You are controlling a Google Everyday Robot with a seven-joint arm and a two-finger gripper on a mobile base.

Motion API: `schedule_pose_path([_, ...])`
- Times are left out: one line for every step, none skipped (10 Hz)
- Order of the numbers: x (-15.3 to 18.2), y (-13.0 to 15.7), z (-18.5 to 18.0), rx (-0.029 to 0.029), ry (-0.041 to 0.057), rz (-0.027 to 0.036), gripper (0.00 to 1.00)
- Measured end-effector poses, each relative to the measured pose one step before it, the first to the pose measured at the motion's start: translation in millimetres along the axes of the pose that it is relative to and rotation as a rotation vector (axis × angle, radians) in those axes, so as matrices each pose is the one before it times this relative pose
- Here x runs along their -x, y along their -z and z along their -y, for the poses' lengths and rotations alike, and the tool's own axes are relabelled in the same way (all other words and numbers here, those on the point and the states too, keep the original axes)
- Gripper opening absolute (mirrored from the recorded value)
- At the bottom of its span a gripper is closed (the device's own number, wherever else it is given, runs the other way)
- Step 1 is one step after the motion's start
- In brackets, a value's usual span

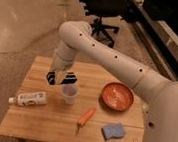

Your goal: Place the eraser in the ceramic cup

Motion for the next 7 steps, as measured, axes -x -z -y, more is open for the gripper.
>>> schedule_pose_path([3.63, -1.87, -1.31, 0.00639, 0.00273, 0.01896, 0.0])
schedule_pose_path([2.44, -2.46, -1.57, 0.00844, 0.00096, 0.016, 0.02])
schedule_pose_path([2.32, -4.41, -2.34, 0.01406, -0.00083, 0.02182, 0.1])
schedule_pose_path([0.84, -5.56, -2.56, 0.01369, -0.00338, 0.01973, 0.21])
schedule_pose_path([-0.57, -3.82, -2.16, 0.01131, -0.00602, 0.01577, 0.31])
schedule_pose_path([-1.86, -5.42, -2.34, 0.0115, -0.00739, 0.01584, 0.41])
schedule_pose_path([-2.81, -3.97, -1.76, 0.00805, -0.00917, 0.01396, 0.52])
